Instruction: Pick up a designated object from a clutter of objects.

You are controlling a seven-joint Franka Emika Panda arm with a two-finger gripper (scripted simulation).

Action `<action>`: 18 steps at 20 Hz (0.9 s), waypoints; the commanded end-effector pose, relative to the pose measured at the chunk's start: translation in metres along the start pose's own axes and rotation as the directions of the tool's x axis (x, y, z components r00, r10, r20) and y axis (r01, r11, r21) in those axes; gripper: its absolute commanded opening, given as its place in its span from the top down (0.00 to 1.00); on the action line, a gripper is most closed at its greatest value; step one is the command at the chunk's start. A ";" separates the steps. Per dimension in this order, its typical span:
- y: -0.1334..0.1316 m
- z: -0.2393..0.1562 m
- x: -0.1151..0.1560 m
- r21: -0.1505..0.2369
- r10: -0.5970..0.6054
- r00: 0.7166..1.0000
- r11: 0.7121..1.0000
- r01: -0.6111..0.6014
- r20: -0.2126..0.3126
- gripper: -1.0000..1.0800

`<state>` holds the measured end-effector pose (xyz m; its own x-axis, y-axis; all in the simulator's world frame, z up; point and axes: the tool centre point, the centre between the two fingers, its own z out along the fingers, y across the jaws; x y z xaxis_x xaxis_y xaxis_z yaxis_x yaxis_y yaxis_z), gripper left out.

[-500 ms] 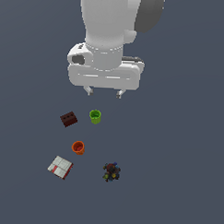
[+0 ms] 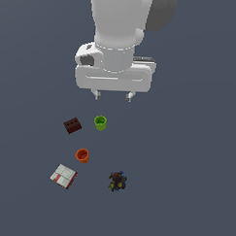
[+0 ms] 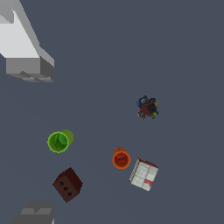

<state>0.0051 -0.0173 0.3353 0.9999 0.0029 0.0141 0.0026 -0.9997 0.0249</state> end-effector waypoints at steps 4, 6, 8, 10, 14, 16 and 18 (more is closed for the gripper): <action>-0.002 -0.001 -0.001 -0.002 -0.011 1.000 1.000 0.011 0.001 0.04; -0.001 0.002 -0.001 -0.001 -0.011 1.000 1.000 0.011 0.001 0.04; 0.001 0.007 -0.001 0.000 -0.012 1.000 1.000 0.012 0.002 0.04; 0.003 0.014 -0.002 0.002 -0.012 1.000 1.000 0.012 0.002 0.04; 0.009 0.035 -0.005 0.007 -0.013 1.000 1.000 0.013 0.003 0.04; 0.012 0.048 -0.007 0.009 -0.013 1.000 1.000 0.013 0.004 0.04; 0.017 0.063 -0.011 0.013 -0.013 1.000 1.000 0.013 0.005 0.04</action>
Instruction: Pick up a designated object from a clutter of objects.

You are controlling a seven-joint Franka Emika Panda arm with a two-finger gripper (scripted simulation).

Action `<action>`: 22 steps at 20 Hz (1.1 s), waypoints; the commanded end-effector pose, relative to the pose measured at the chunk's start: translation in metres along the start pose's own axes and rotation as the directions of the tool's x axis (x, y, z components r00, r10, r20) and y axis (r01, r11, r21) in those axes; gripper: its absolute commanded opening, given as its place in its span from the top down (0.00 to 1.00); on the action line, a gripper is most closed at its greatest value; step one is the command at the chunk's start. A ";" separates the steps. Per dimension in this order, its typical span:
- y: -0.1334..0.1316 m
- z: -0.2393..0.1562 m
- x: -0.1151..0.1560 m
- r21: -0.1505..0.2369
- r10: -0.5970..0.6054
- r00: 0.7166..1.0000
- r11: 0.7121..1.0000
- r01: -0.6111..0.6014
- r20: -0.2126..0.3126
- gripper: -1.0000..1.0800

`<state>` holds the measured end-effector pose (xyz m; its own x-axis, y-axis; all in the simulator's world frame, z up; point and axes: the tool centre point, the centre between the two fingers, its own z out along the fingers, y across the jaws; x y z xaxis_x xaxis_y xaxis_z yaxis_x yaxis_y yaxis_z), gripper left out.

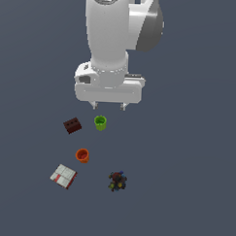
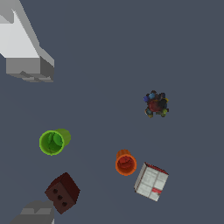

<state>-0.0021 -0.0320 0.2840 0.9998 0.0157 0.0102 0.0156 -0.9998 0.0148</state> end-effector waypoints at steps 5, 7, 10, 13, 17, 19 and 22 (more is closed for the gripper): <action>0.017 0.056 -0.016 0.010 0.002 1.000 1.000 -0.002 0.003 0.04; 0.023 0.075 -0.024 0.013 0.003 1.000 1.000 -0.004 0.004 0.04; 0.032 0.102 -0.038 0.016 0.006 1.000 1.000 -0.006 0.005 0.04; 0.039 0.128 -0.053 0.017 0.009 1.000 1.000 -0.009 0.006 0.04; 0.048 0.154 -0.072 0.018 0.014 1.000 1.000 -0.014 0.008 0.04; 0.051 0.165 -0.081 0.017 0.015 1.000 1.000 -0.016 0.008 0.04; 0.055 0.177 -0.092 0.016 0.018 1.000 1.000 -0.018 0.009 0.04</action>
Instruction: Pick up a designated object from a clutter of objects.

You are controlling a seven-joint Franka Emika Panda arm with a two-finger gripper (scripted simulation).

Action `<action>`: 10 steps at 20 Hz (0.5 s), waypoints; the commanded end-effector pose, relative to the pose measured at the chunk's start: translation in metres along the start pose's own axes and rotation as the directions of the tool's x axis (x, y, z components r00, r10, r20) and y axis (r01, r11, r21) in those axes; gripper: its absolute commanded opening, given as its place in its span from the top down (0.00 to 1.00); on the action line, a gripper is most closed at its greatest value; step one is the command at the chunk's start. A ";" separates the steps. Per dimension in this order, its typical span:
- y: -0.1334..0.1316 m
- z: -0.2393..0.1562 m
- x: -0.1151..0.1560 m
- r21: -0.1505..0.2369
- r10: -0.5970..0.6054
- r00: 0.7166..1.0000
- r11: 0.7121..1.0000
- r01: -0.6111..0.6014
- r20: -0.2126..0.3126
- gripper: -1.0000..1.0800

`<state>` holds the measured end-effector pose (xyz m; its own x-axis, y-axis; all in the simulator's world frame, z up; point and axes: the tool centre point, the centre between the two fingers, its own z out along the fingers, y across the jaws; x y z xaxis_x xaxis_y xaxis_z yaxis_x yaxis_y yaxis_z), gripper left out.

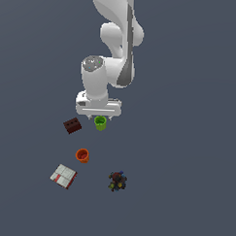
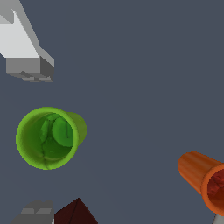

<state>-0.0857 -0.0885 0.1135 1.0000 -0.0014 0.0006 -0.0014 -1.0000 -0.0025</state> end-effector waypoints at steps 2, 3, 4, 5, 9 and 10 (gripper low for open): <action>0.004 0.012 -0.011 -0.001 0.002 1.000 1.000 -0.002 0.000 0.04; 0.005 0.014 -0.013 -0.002 0.003 1.000 1.000 -0.003 0.000 0.04; 0.005 0.016 -0.015 -0.002 0.003 1.000 1.000 -0.003 0.000 0.04; 0.006 0.018 -0.017 -0.002 0.003 1.000 1.000 -0.003 0.000 0.04; 0.007 0.021 -0.020 -0.002 0.004 1.000 1.000 -0.004 0.000 0.04; 0.007 0.020 -0.019 -0.002 0.004 1.000 1.000 -0.004 0.001 0.04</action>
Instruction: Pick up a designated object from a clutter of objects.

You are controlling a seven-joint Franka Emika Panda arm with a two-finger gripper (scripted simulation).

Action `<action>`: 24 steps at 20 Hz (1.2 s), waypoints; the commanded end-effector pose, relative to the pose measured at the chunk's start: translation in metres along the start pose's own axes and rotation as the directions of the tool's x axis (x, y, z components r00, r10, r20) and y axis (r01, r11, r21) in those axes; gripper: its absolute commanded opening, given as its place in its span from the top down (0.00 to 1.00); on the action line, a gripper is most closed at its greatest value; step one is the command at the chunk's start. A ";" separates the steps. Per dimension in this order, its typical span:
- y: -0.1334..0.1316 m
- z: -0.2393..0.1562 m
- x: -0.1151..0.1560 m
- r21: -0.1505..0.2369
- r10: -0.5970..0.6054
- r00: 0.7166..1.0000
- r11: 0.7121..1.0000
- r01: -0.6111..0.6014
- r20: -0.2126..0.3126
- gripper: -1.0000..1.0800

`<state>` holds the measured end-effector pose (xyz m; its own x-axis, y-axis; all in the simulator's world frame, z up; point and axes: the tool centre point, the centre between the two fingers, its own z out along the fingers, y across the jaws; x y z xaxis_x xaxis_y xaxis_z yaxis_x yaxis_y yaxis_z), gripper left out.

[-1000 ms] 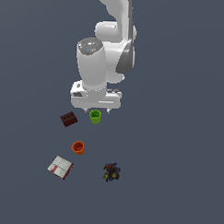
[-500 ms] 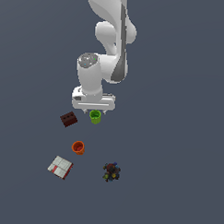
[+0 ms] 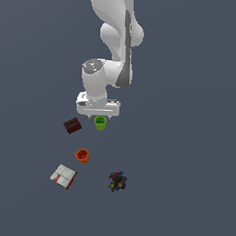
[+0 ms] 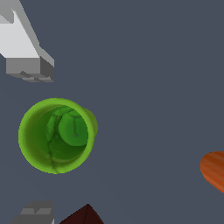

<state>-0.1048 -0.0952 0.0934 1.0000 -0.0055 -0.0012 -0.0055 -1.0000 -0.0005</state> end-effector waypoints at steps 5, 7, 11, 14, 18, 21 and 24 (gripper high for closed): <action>0.000 0.006 0.000 0.000 0.000 1.000 1.000 0.000 0.000 0.04; 0.000 0.012 -0.001 0.000 0.000 1.000 1.000 0.000 0.000 0.04; 0.000 0.030 -0.001 -0.001 0.000 1.000 1.000 0.000 -0.001 0.04; 0.000 0.040 -0.001 -0.001 0.000 1.000 1.000 0.000 -0.001 0.04; 0.000 0.048 -0.001 -0.001 0.000 1.000 1.000 0.000 -0.001 0.04; 0.000 0.049 -0.001 -0.001 0.000 1.000 1.000 0.000 -0.001 1.00; 0.000 0.049 -0.001 -0.001 0.000 1.000 1.000 0.000 -0.001 1.00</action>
<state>-0.1066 -0.0956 0.0456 1.0000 -0.0062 0.0000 -0.0062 -1.0000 0.0004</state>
